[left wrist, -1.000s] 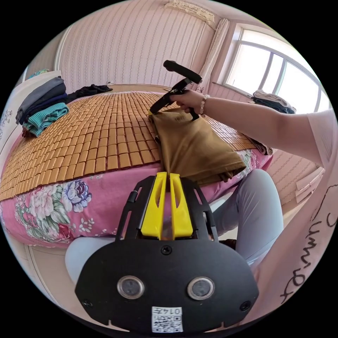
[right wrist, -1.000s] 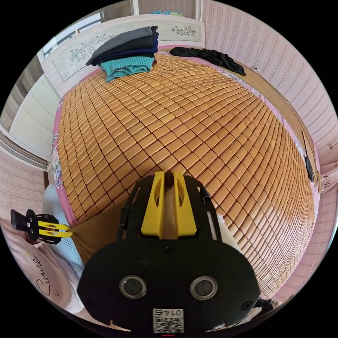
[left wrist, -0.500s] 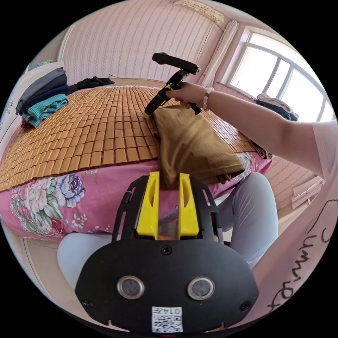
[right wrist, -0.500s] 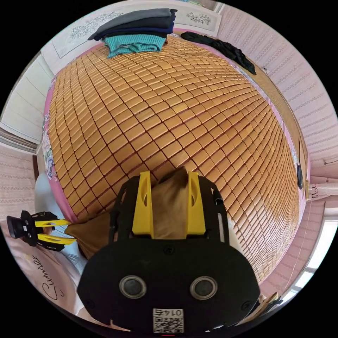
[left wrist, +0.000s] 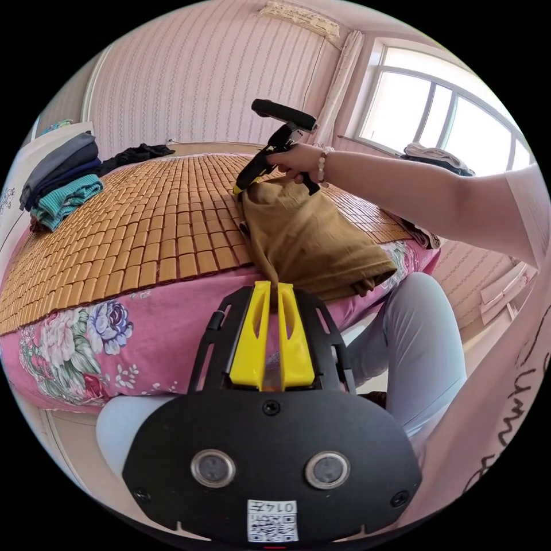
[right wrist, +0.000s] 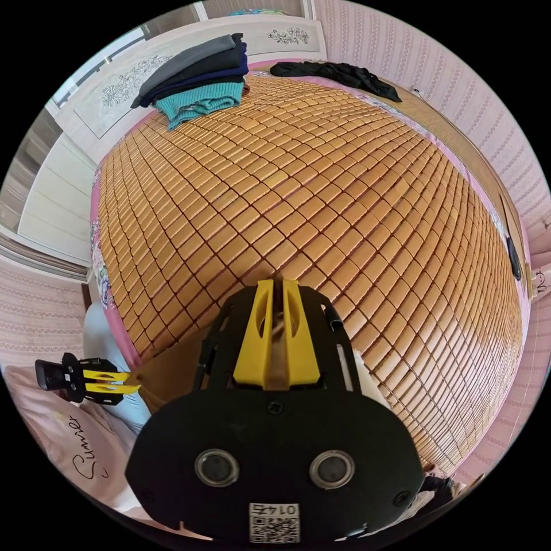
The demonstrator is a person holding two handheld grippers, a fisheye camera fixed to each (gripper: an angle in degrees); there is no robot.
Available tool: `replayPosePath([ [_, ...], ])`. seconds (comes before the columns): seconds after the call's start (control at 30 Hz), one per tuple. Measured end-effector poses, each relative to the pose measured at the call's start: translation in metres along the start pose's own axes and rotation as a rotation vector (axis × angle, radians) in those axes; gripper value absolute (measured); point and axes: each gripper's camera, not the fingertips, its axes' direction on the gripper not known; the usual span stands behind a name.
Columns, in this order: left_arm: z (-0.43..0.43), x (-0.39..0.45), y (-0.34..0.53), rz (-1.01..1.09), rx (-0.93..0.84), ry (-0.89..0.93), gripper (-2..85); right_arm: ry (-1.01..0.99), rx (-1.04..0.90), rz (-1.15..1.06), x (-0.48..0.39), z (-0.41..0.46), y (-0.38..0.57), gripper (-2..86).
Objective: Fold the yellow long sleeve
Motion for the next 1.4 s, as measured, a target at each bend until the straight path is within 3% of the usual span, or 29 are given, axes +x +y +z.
replayPosePath([
  [0.27, -0.058, 0.005, -0.009, -0.044, 0.200, 0.148, -0.9, -0.019, 0.309, 0.086, 0.001, -0.098, 0.105, 1.4],
  [0.4, -0.105, 0.045, -0.034, 0.107, 0.313, 0.154, -1.0, -0.006, 0.544, 0.168, 0.005, -0.171, 0.208, 1.4],
  [0.7, -0.174, 0.161, -0.107, 0.464, 0.487, 0.282, -1.0, 0.119, 0.876, 0.297, -0.004, -0.294, 0.421, 1.4],
  [0.9, -0.159, 0.221, -0.160, 0.559, 0.491, 0.440, -1.0, 0.269, 0.950, 0.356, -0.014, -0.362, 0.529, 1.4],
  [1.2, -0.105, 0.214, -0.159, 0.420, 0.427, 0.473, -1.0, 0.185, 0.834, 0.377, 0.013, -0.315, 0.532, 1.4],
  [1.4, -0.077, 0.199, -0.178, 0.467, 0.351, 0.264, -1.0, 0.045, 0.819, 0.397, 0.045, -0.235, 0.456, 1.4],
])
